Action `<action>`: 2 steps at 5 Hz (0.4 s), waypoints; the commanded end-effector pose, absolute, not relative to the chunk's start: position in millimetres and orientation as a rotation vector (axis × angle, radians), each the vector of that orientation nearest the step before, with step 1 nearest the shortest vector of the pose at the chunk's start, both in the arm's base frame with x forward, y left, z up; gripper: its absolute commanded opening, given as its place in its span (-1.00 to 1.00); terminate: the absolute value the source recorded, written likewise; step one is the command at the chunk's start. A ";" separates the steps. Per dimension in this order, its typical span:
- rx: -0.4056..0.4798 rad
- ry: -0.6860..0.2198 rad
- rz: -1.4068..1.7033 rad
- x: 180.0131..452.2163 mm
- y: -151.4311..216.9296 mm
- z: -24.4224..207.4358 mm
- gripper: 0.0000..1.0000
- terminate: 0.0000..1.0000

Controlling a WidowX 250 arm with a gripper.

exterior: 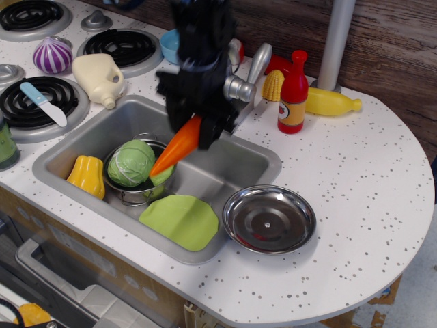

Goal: Put carrot on plate

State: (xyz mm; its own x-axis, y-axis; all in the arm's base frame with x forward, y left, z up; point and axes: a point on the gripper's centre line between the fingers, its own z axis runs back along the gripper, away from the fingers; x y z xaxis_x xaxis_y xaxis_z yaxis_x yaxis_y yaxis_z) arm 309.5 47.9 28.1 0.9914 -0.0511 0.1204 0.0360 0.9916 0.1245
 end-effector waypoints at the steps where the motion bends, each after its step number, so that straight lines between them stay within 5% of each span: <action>1: 0.078 -0.129 0.015 303.0 43.2 13.8 -1.00 -1.00; 2: 0.055 -0.115 0.021 292.2 36.3 1.3 -1.00 -1.00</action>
